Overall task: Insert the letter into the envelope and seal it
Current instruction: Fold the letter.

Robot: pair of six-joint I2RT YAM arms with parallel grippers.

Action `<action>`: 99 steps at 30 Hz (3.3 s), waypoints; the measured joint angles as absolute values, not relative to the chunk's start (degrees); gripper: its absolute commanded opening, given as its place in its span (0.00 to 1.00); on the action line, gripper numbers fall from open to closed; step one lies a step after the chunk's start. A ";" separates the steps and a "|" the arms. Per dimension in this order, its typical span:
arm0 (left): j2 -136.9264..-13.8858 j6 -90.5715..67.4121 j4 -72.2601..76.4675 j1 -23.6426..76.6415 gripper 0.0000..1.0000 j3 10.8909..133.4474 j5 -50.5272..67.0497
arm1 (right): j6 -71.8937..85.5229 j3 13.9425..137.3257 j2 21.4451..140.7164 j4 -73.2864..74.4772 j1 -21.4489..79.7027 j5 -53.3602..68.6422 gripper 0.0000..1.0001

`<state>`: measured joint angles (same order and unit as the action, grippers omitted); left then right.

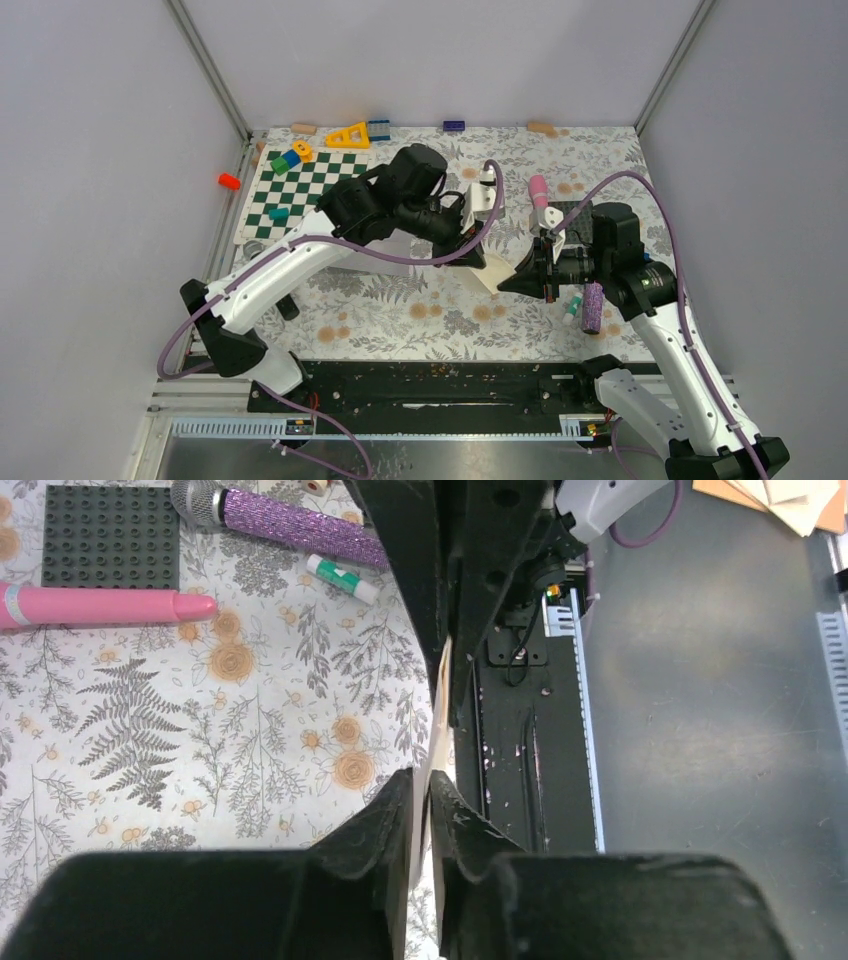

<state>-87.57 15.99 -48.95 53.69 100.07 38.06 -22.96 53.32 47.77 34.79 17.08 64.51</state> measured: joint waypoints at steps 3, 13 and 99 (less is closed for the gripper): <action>-88.58 15.07 -49.23 53.69 0.43 101.43 37.50 | -23.16 53.17 47.53 34.81 17.06 64.10 0.00; -90.98 11.90 -49.34 53.63 0.34 103.96 36.77 | -23.38 52.73 47.46 34.83 17.04 63.86 0.00; -79.68 27.64 -50.17 53.25 0.00 87.00 43.07 | -19.03 53.15 48.29 33.85 15.20 67.46 0.99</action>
